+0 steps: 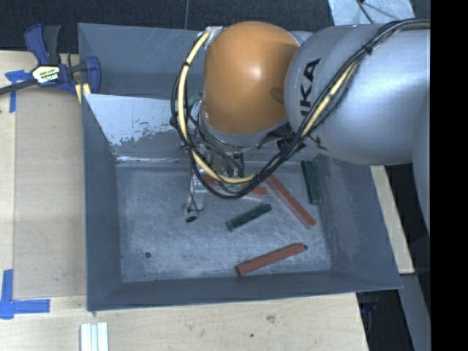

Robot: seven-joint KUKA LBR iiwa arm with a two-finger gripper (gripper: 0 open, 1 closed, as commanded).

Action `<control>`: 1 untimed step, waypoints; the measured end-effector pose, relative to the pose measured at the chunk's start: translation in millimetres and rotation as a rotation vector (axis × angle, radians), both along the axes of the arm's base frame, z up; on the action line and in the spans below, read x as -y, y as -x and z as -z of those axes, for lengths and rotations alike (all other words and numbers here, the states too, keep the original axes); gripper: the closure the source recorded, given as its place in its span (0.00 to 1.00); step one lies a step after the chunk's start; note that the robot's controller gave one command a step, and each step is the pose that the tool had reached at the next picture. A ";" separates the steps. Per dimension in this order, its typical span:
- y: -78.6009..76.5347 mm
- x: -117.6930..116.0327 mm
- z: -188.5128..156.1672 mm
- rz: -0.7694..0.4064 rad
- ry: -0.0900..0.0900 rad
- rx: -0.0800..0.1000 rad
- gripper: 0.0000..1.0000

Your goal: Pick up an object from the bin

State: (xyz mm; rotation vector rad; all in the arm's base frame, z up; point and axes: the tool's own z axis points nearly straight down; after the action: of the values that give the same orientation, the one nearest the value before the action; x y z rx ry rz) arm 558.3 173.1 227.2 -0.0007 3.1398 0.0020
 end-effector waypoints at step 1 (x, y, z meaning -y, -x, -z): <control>-15.4 72.9 34.6 0.111 0.004 -0.002 0.00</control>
Offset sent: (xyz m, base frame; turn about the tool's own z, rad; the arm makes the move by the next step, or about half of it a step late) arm 0.0146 -0.0684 -0.0333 0.1049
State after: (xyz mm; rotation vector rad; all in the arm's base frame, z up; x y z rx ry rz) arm 573.7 100.2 192.6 0.1739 3.1374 -0.0050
